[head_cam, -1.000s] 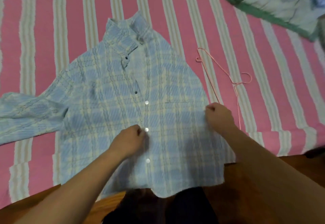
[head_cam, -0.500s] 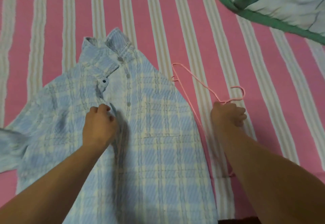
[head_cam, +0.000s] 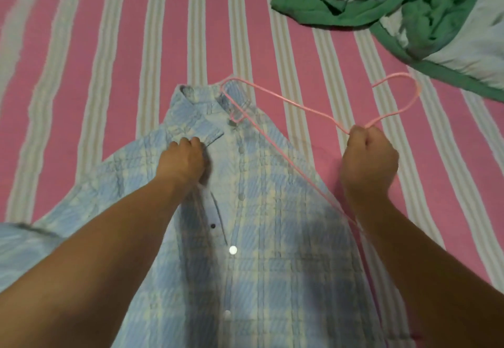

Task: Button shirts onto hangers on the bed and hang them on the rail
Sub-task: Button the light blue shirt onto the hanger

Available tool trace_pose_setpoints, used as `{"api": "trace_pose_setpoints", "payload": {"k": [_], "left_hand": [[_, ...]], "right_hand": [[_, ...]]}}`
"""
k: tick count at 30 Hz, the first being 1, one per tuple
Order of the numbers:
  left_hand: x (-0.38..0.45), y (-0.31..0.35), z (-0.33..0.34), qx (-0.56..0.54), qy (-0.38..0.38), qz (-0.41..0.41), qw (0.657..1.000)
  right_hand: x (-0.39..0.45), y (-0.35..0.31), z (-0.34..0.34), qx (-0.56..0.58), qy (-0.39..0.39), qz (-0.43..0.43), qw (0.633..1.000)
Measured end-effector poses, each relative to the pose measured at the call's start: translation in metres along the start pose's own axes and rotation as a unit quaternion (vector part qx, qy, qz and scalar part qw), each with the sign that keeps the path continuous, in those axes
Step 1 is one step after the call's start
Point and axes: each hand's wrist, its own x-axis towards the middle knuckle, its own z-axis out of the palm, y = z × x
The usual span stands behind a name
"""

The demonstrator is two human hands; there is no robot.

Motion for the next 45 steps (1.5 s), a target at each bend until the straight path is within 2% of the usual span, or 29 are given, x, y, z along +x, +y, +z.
{"api": "trace_pose_setpoints", "payload": {"k": [2,3,6,7,8,9,11,13,14,16,17,19,21,23,25,26,27,28,30,31,32,35,38,41,43,45], "left_hand": [[0.003,-0.012,-0.008,-0.102,0.021,-0.052,0.993],[0.003,-0.020,-0.015,-0.183,0.048,-0.110,0.976],[-0.004,-0.049,-0.041,-0.397,0.146,-0.277,0.863],[-0.008,-0.059,-0.048,-0.452,0.179,-0.302,0.820],[-0.012,-0.066,-0.055,-0.488,0.206,-0.299,0.794],[-0.019,-0.069,-0.063,-0.499,0.218,-0.272,0.794],[-0.030,-0.062,-0.077,-0.477,0.202,-0.185,0.835],[-0.033,-0.049,-0.087,-0.448,0.154,-0.074,0.878],[-0.032,-0.045,-0.088,-0.438,0.120,-0.022,0.891],[-0.027,-0.051,-0.082,-0.409,0.074,0.042,0.909],[-0.020,-0.064,-0.073,-0.385,0.081,0.040,0.919],[-0.007,-0.098,-0.051,-0.292,0.102,-0.020,0.951],[-0.001,-0.130,-0.028,-0.192,0.061,-0.040,0.979],[0.005,-0.152,-0.007,-0.124,0.035,-0.008,0.992],[0.014,-0.165,0.008,-0.113,0.044,-0.007,0.993],[0.020,-0.170,0.016,-0.126,0.053,-0.012,0.991],[0.024,-0.172,0.020,-0.138,0.059,-0.014,0.989],[0.027,-0.173,0.024,-0.153,0.065,-0.015,0.986],[0.031,-0.178,0.032,-0.184,0.087,-0.015,0.979],[0.031,-0.180,0.035,-0.198,0.095,-0.017,0.975],[0.031,-0.181,0.037,-0.211,0.100,-0.016,0.972],[0.030,-0.184,0.034,-0.229,0.088,-0.006,0.969],[0.030,-0.185,0.029,-0.236,0.070,0.005,0.969],[0.031,-0.186,0.024,-0.239,0.057,0.000,0.969],[0.030,-0.184,0.020,-0.238,0.075,0.002,0.968],[0.028,-0.180,0.017,-0.224,0.095,-0.006,0.970]], "right_hand": [[-0.002,-0.017,0.017,-0.061,0.014,-0.027,0.998],[-0.004,-0.022,0.024,-0.103,0.010,-0.040,0.994],[-0.012,-0.028,0.040,-0.186,-0.009,-0.066,0.980],[-0.015,-0.032,0.045,-0.197,-0.024,-0.077,0.977],[-0.018,-0.039,0.049,-0.208,-0.046,-0.093,0.973],[-0.021,-0.048,0.055,-0.221,-0.074,-0.115,0.966],[-0.027,-0.075,0.075,-0.247,-0.133,-0.195,0.940],[-0.033,-0.105,0.111,-0.231,-0.238,-0.271,0.904],[-0.035,-0.119,0.133,-0.210,-0.313,-0.254,0.890],[-0.034,-0.139,0.171,-0.161,-0.454,-0.164,0.861],[-0.030,-0.144,0.185,-0.133,-0.491,-0.132,0.851],[-0.024,-0.147,0.206,-0.088,-0.518,-0.094,0.846],[-0.021,-0.147,0.221,-0.072,-0.518,-0.095,0.847],[-0.020,-0.145,0.236,-0.078,-0.512,-0.131,0.845],[-0.015,-0.140,0.244,-0.120,-0.458,-0.225,0.852],[-0.010,-0.134,0.244,-0.183,-0.413,-0.307,0.838],[-0.002,-0.128,0.237,-0.273,-0.368,-0.379,0.804],[0.007,-0.120,0.229,-0.371,-0.339,-0.428,0.751],[0.028,-0.099,0.205,-0.515,-0.314,-0.466,0.647],[0.039,-0.086,0.192,-0.544,-0.305,-0.483,0.615],[0.048,-0.075,0.178,-0.547,-0.300,-0.503,0.599],[0.068,-0.053,0.146,-0.500,-0.326,-0.548,0.586],[0.070,-0.052,0.134,-0.495,-0.364,-0.529,0.585],[0.068,-0.048,0.123,-0.512,-0.379,-0.534,0.556],[0.077,-0.046,0.112,-0.508,-0.331,-0.547,0.577],[0.086,-0.049,0.100,-0.454,-0.258,-0.579,0.626]]}}
